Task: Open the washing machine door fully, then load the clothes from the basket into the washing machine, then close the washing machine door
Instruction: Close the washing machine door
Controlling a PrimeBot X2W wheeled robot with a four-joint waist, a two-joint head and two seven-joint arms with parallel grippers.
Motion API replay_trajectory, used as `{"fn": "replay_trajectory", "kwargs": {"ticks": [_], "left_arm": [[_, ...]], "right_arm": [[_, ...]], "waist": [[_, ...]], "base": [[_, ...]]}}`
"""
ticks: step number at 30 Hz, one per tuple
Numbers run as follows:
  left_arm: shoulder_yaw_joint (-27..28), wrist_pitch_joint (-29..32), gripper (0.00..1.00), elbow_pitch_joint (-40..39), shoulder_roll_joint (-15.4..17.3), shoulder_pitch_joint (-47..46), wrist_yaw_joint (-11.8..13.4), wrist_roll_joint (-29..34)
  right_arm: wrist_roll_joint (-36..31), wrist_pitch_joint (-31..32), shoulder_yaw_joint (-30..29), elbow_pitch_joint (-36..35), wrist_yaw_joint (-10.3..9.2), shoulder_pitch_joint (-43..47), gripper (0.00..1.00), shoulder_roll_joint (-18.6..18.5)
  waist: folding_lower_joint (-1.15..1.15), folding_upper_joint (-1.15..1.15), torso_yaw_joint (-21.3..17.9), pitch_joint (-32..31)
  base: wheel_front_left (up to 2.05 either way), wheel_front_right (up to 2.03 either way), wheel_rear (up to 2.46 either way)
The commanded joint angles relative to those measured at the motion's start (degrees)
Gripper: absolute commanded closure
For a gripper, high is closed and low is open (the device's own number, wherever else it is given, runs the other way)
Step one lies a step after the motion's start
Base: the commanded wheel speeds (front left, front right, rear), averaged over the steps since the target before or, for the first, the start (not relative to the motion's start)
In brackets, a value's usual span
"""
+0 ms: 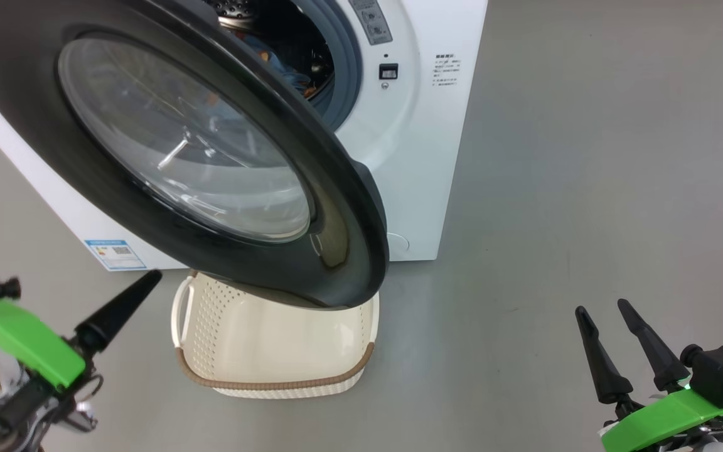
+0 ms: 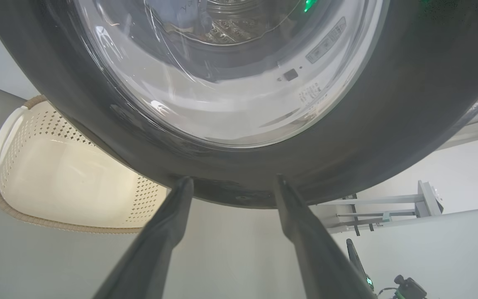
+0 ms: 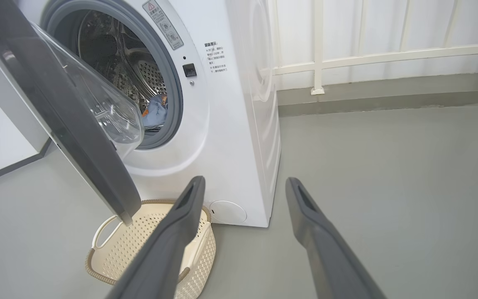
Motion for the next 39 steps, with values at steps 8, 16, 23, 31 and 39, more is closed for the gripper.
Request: {"fn": "replay_trajectory", "kwargs": {"ticks": [8,16,23,31,39], "left_arm": [[1.7,-9.7,0.00,0.3,3.6,4.4,-0.2,0.7],[0.5,-17.2,0.00,1.4,5.4,9.0,-0.2,-0.1],[-3.4,-26.6,0.00,1.5,7.5,12.2,-0.2,3.5],[-10.7,-39.3,0.00,3.2,10.2,14.1,-0.2,8.3],[-12.9,-43.6,0.00,6.5,10.2,13.3,-0.2,15.3]], "right_arm": [[0.0,-0.3,0.1,-1.0,0.16,0.8,0.00,-1.5],[-0.1,-0.3,-0.6,-0.8,0.16,1.2,0.00,-2.0],[-0.1,-0.3,-1.2,-0.7,0.16,1.4,0.00,-2.3],[-0.2,-0.3,-1.7,-0.8,0.16,1.8,0.00,-2.5],[-0.3,-0.3,-2.1,-0.8,0.16,2.3,0.00,-2.9]], "waist": [[0.00,0.00,-1.7,0.2],[0.00,0.00,-4.4,0.3],[0.00,0.00,-6.5,0.3],[0.00,0.00,-8.2,-0.5],[0.00,0.00,-9.2,-1.6]], "base": [[0.00,0.00,0.00],[0.00,0.00,0.00],[0.00,0.00,0.00],[0.00,0.00,0.00],[0.00,0.00,0.00]]}}
